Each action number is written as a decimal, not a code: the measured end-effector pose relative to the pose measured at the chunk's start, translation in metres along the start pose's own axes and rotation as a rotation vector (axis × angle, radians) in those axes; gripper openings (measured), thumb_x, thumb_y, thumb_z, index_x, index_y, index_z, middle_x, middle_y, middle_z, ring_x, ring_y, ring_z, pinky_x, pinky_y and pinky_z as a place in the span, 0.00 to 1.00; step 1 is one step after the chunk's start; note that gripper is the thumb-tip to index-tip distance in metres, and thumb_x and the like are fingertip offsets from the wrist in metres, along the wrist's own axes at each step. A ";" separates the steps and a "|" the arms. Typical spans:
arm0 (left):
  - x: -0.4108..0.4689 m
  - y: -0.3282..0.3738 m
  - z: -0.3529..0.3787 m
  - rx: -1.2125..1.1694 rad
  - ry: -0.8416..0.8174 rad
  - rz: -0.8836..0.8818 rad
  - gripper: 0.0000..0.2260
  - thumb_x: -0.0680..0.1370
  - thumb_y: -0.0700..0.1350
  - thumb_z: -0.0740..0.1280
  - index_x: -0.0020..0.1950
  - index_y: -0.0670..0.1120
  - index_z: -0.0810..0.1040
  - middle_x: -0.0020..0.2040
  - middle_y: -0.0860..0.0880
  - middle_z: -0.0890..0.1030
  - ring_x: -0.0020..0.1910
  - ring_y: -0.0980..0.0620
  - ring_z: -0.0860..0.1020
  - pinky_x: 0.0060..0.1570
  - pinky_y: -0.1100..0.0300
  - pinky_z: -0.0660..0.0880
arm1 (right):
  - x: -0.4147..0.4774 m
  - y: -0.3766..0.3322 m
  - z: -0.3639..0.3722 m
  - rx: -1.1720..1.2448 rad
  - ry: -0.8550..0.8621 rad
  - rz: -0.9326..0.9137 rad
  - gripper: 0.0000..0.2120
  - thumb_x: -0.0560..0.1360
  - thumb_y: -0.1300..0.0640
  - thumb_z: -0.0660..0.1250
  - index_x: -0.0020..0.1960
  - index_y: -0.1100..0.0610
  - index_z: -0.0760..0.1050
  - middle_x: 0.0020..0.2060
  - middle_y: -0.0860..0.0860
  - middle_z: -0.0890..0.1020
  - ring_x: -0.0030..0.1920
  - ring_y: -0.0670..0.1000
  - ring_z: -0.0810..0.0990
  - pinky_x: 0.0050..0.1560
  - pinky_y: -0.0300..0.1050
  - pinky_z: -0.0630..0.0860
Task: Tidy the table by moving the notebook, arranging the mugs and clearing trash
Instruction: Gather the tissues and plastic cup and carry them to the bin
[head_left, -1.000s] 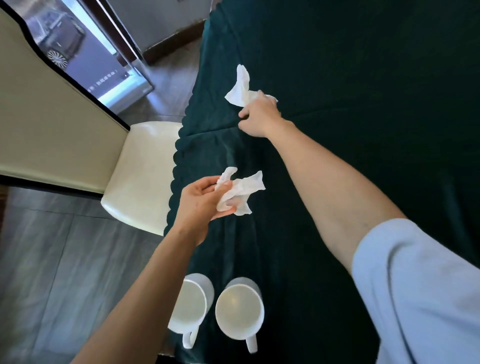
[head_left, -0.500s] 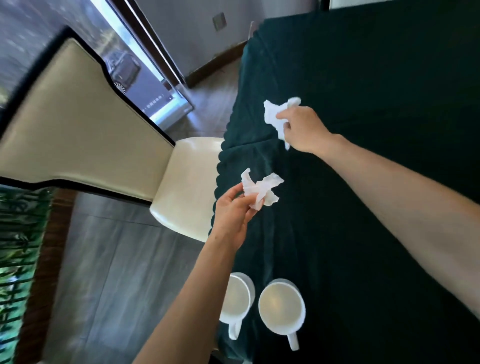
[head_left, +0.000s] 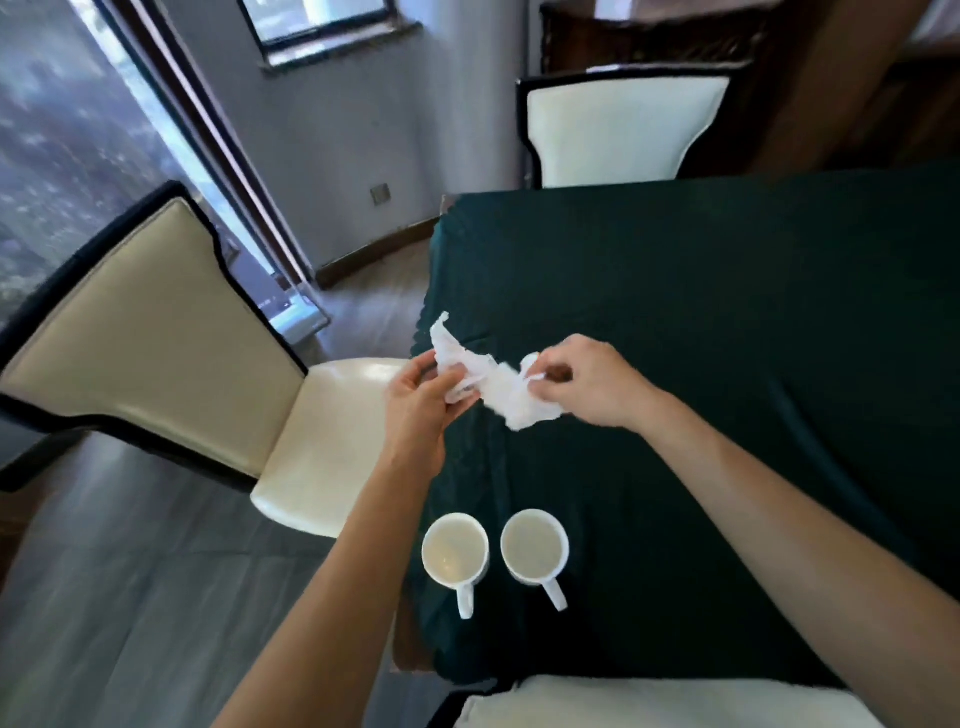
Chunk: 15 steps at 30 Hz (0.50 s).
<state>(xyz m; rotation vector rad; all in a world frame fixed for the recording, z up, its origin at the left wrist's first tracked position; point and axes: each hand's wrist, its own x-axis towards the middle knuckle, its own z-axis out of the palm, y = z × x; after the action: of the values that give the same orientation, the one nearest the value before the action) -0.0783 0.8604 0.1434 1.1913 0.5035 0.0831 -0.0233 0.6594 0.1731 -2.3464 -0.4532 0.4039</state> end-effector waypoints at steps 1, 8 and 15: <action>-0.007 0.002 0.001 0.044 -0.021 0.025 0.13 0.79 0.33 0.69 0.63 0.37 0.81 0.46 0.46 0.88 0.47 0.47 0.87 0.47 0.56 0.84 | -0.016 -0.008 0.000 -0.015 -0.037 -0.003 0.08 0.77 0.54 0.70 0.54 0.51 0.86 0.52 0.44 0.79 0.58 0.47 0.78 0.55 0.39 0.72; -0.091 0.003 0.012 0.306 -0.378 0.186 0.09 0.78 0.36 0.69 0.55 0.45 0.85 0.45 0.44 0.88 0.43 0.48 0.85 0.44 0.54 0.83 | -0.138 -0.042 0.011 0.303 0.179 0.060 0.05 0.79 0.55 0.71 0.51 0.51 0.85 0.47 0.49 0.87 0.50 0.51 0.85 0.56 0.50 0.80; -0.188 -0.015 0.023 0.318 -0.839 -0.017 0.08 0.79 0.38 0.67 0.52 0.41 0.86 0.48 0.36 0.84 0.46 0.43 0.82 0.54 0.49 0.81 | -0.259 -0.049 0.047 0.324 0.824 0.218 0.07 0.76 0.57 0.71 0.52 0.48 0.84 0.45 0.42 0.87 0.47 0.42 0.85 0.51 0.41 0.82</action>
<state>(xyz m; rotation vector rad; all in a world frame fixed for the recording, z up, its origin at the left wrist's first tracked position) -0.2386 0.7746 0.1986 1.4018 -0.2234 -0.5130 -0.2835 0.6103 0.2150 -2.0204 0.2461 -0.3755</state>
